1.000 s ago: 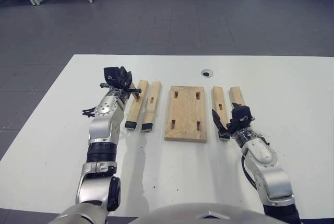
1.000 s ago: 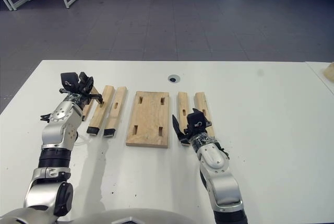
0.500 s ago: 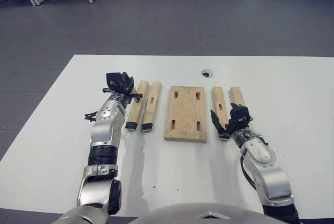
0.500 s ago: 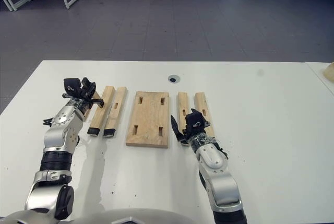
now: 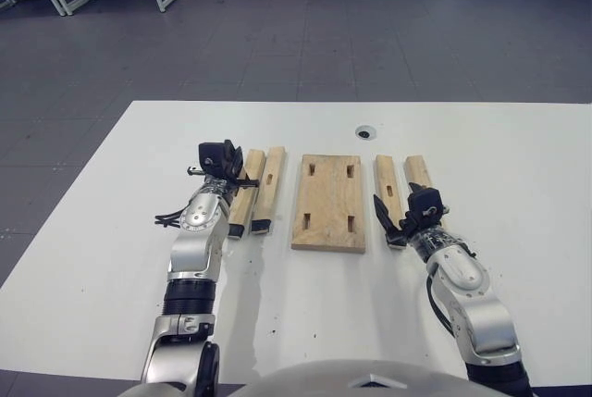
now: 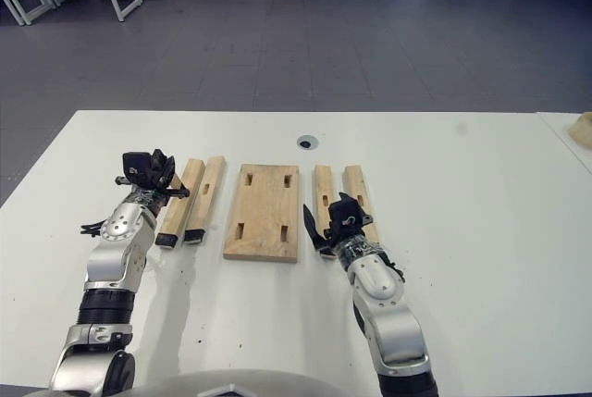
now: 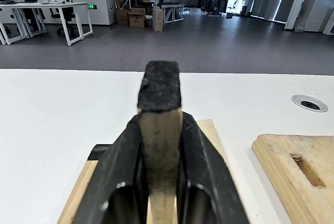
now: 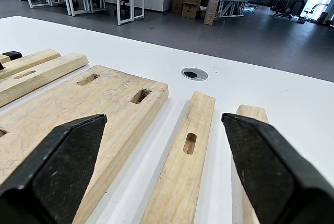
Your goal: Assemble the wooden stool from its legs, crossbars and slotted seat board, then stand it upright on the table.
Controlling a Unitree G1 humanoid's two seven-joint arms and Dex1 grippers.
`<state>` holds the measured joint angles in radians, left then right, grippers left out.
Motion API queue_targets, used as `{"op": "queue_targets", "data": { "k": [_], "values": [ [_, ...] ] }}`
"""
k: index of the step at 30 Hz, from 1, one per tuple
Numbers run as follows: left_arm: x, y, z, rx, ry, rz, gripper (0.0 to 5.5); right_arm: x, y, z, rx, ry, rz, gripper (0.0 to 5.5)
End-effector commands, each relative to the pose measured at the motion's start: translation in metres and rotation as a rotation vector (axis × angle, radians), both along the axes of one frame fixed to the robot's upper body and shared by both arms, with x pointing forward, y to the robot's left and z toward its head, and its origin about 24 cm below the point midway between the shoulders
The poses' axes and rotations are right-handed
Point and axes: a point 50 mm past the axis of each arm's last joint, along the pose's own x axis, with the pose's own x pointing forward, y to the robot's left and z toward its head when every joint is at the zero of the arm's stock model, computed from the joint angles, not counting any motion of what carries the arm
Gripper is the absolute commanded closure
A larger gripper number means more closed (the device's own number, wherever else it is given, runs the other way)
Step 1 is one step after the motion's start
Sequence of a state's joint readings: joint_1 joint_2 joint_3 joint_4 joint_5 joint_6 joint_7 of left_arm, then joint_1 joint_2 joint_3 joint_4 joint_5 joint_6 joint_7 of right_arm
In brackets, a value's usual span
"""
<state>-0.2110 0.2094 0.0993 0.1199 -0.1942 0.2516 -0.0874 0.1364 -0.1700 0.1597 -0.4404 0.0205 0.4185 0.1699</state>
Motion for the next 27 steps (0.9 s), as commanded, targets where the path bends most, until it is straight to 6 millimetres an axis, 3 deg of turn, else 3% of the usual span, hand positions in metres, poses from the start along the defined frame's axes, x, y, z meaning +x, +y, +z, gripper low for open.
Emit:
{"op": "queue_targets", "data": {
  "k": [1,4,6,16,24,27],
  "values": [
    [-0.069,0.005,-0.089,-0.093,0.481,0.094,5.08,0.002,-0.001,0.001,-0.019,0.003,0.003,1.45],
    [-0.092,0.007,-0.082,-0.115,0.455,0.196,5.08,0.001,-0.002,0.002,-0.022,0.002,0.002,1.45],
    [-0.096,0.009,-0.071,-0.095,0.411,0.253,5.08,0.0,-0.003,0.002,-0.022,0.002,-0.001,1.45],
    [-0.067,-0.003,-0.017,-0.092,0.135,0.29,5.08,0.002,-0.002,0.001,-0.025,0.005,0.009,1.45],
    [-0.06,-0.014,-0.013,-0.087,0.084,0.201,5.08,0.002,-0.001,0.001,-0.025,-0.007,0.008,1.45],
    [-0.058,-0.017,-0.011,-0.093,0.075,0.167,4.37,0.002,0.0,0.001,-0.028,-0.009,0.007,1.45]
  ]
}}
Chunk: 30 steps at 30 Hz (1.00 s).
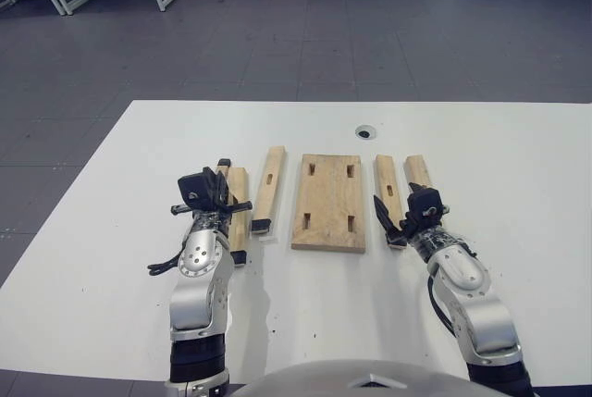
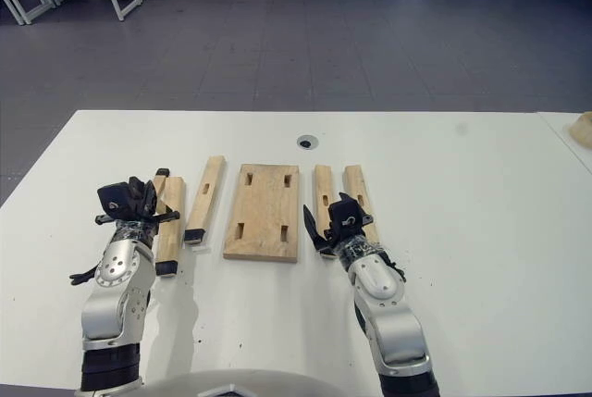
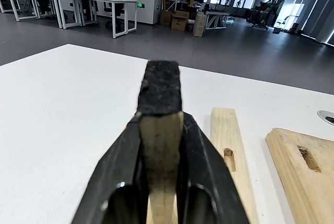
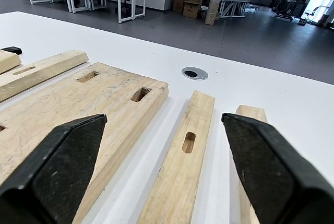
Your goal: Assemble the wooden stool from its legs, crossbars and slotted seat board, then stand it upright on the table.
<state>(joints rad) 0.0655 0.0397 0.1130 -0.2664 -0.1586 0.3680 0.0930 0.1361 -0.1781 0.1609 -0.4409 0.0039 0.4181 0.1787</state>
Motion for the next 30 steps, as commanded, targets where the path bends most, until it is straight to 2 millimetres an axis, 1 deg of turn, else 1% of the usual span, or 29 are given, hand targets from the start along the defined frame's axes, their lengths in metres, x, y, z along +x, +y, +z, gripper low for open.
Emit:
{"op": "queue_targets", "data": {
  "k": [1,2,4,6,10,13,16,26,30],
  "values": [
    [-0.002,-0.005,-0.01,-0.019,0.055,-0.047,4.17,0.003,0.001,0.001,-0.006,-0.007,0.001,1.45],
    [-0.002,-0.005,-0.01,-0.016,0.055,-0.046,4.08,0.003,0.001,0.001,-0.006,-0.007,0.001,1.45],
    [-0.002,-0.004,-0.009,-0.011,0.056,-0.045,3.71,0.003,0.001,0.001,-0.006,-0.007,-0.002,1.45],
    [-0.003,-0.002,-0.01,-0.003,0.061,-0.035,3.5,0.003,0.001,0.001,-0.006,-0.008,-0.003,1.45],
    [-0.004,0.005,-0.01,0.029,0.073,0.004,2.72,0.002,0.001,0.001,-0.005,-0.007,-0.005,1.45],
    [-0.002,0.008,-0.007,0.054,0.071,0.021,2.72,0.002,0.001,0.001,-0.004,-0.005,-0.009,1.45],
    [0.001,0.008,0.003,0.07,0.039,0.011,2.72,0.001,0.0,0.0,-0.003,-0.003,-0.012,1.45],
    [0.015,0.0,0.07,0.147,-0.125,-0.006,2.72,0.0,0.003,-0.001,-0.004,0.0,-0.012,1.45],
    [0.021,0.003,0.108,0.215,-0.199,0.02,2.72,-0.001,0.004,-0.001,-0.005,0.002,-0.012,1.45]
  ]
}}
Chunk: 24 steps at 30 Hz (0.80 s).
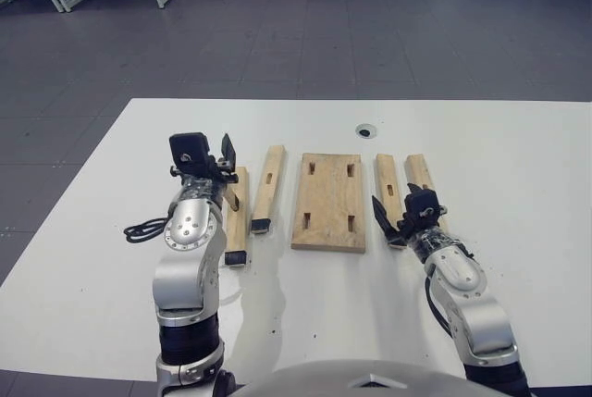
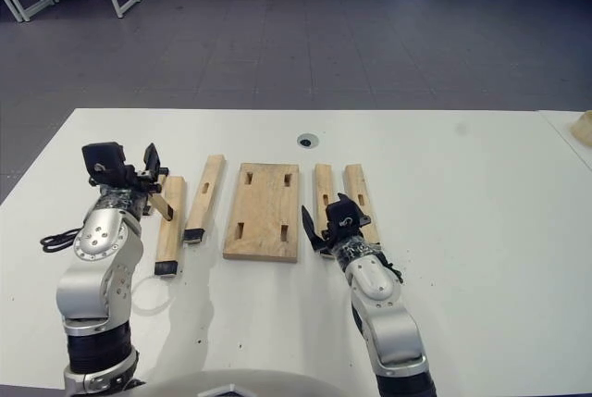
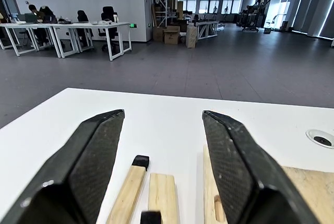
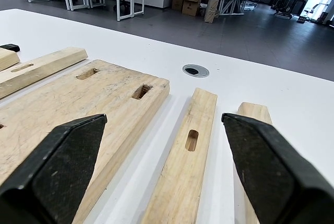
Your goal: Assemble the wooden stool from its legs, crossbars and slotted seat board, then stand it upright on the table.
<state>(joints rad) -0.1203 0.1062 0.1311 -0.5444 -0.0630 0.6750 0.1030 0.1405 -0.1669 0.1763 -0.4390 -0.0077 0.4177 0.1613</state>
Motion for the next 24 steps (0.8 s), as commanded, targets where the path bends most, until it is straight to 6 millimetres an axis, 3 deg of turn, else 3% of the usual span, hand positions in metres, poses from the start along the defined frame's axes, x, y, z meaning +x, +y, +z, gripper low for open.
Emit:
{"op": "queue_targets", "data": {
  "k": [1,3,8,13,15,17,21,24],
  "values": [
    [0.009,0.004,0.036,0.057,-0.072,0.033,2.72,0.0,0.0,0.0,-0.005,-0.001,-0.004,1.45],
    [0.017,0.008,0.046,0.046,-0.074,0.036,2.72,0.001,0.0,0.0,-0.003,-0.001,-0.004,1.45],
    [0.037,0.019,0.034,-0.075,0.045,0.032,2.72,0.004,0.0,0.0,-0.007,0.005,-0.011,1.45],
    [0.039,0.009,0.076,-0.071,-0.12,-0.057,2.72,0.005,-0.001,0.0,-0.009,0.004,-0.015,1.45],
    [0.037,0.006,0.072,-0.055,-0.097,-0.076,2.72,0.004,-0.001,0.0,-0.009,0.005,-0.013,1.45],
    [0.036,0.007,0.051,-0.062,-0.015,-0.075,2.72,0.003,-0.001,0.0,-0.009,0.006,-0.012,1.45],
    [0.025,0.011,-0.032,-0.108,0.254,-0.061,2.72,0.004,0.0,-0.001,-0.008,0.007,-0.011,1.45],
    [0.015,0.019,-0.059,-0.127,0.312,-0.027,2.72,0.004,0.0,-0.001,-0.009,0.006,-0.012,1.45]
  ]
}}
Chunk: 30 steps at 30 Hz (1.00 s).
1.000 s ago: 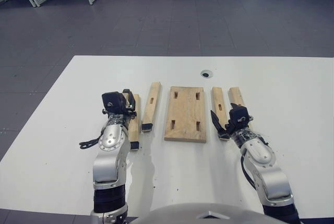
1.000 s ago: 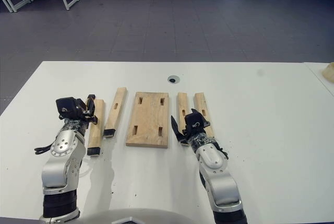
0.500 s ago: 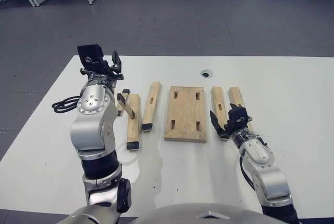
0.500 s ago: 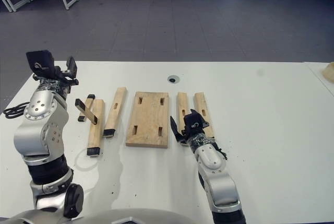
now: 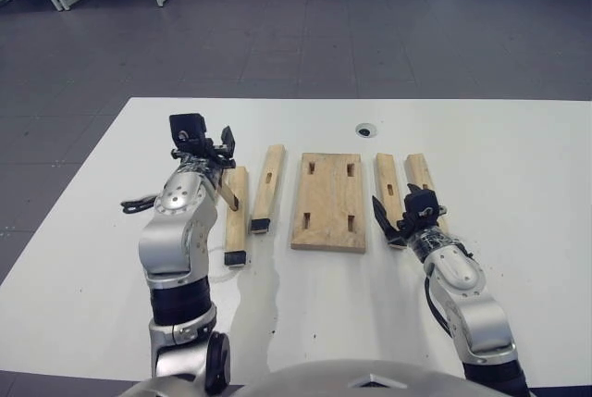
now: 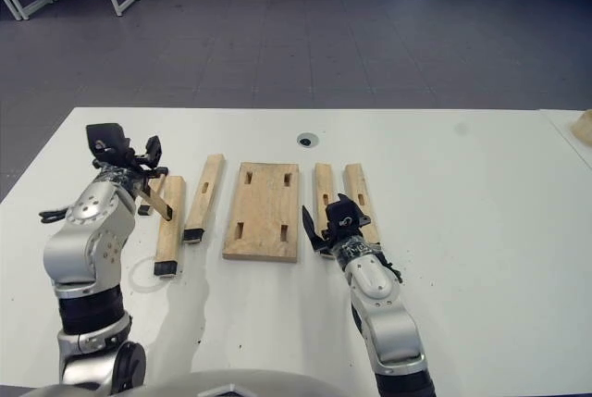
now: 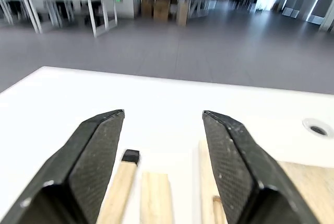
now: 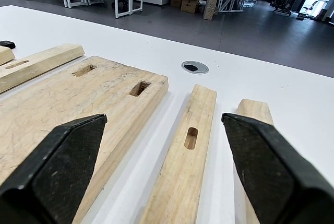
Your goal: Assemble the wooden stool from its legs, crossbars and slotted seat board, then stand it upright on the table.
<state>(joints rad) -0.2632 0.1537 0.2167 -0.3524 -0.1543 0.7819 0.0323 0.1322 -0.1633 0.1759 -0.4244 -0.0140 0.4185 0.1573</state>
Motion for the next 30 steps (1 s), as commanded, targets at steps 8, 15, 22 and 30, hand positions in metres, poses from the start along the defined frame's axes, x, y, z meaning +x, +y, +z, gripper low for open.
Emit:
{"op": "queue_targets", "data": {
  "k": [8,15,22,30],
  "values": [
    [0.006,0.002,0.047,-0.051,-0.249,-0.021,2.72,-0.002,-0.001,0.0,-0.002,0.012,-0.015,1.45],
    [-0.039,-0.006,0.07,-0.025,-0.32,-0.093,2.22,-0.006,-0.004,-0.001,-0.002,0.019,-0.026,1.45],
    [-0.136,-0.025,-0.038,-0.076,0.242,-0.016,1.01,-0.008,-0.008,-0.003,-0.007,0.031,-0.041,1.45],
    [-0.138,-0.015,-0.104,-0.035,0.562,-0.015,1.01,-0.005,-0.008,-0.002,-0.018,0.027,-0.023,1.45]
  ]
}}
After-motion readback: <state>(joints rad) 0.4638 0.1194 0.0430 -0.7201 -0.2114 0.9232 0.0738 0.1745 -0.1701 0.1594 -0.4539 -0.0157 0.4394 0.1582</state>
